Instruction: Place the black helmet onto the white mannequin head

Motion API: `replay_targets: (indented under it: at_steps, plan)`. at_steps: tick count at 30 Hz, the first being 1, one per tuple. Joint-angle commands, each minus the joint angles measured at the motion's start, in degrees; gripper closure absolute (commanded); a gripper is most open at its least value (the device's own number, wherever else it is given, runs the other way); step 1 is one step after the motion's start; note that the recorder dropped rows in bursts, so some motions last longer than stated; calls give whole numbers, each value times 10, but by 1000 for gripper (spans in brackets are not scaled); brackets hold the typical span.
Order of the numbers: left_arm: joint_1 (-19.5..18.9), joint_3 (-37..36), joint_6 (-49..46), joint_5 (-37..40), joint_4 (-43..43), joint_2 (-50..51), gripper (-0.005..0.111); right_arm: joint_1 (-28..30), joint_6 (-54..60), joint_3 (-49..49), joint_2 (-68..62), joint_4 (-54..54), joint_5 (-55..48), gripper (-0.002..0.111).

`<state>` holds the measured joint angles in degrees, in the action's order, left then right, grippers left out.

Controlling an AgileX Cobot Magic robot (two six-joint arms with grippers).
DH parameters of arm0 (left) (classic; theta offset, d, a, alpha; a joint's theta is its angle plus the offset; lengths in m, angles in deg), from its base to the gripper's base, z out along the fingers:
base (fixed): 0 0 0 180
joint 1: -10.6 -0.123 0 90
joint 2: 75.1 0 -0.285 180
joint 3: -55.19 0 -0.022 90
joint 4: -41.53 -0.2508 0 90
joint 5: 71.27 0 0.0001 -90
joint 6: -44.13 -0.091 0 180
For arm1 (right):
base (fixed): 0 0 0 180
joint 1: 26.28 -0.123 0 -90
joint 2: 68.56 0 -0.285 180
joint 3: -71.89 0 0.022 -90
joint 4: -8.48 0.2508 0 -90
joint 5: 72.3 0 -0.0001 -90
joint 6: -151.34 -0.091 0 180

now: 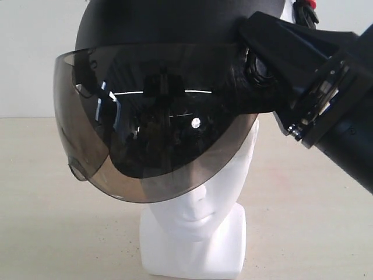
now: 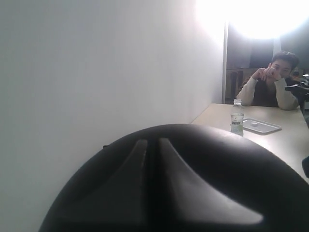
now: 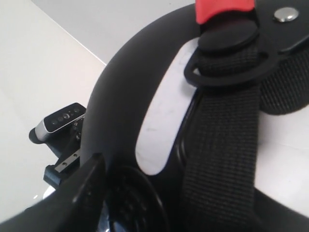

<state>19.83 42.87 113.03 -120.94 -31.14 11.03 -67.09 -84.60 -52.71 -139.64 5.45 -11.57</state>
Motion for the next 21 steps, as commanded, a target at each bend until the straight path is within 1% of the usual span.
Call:
replay_targets:
  at_steps: [1,8,16,21]
  plan:
    - [8,-7,6,-7,-53,10,102,9,50,0,9,25,26,108]
    - [8,-7,10,-16,-53,10,102,9,54,0,9,22,27,108]
    - [9,-7,10,-26,-61,10,102,9,54,0,9,15,4,108]
    - [33,-7,7,-8,-51,10,102,9,54,0,9,7,7,108]
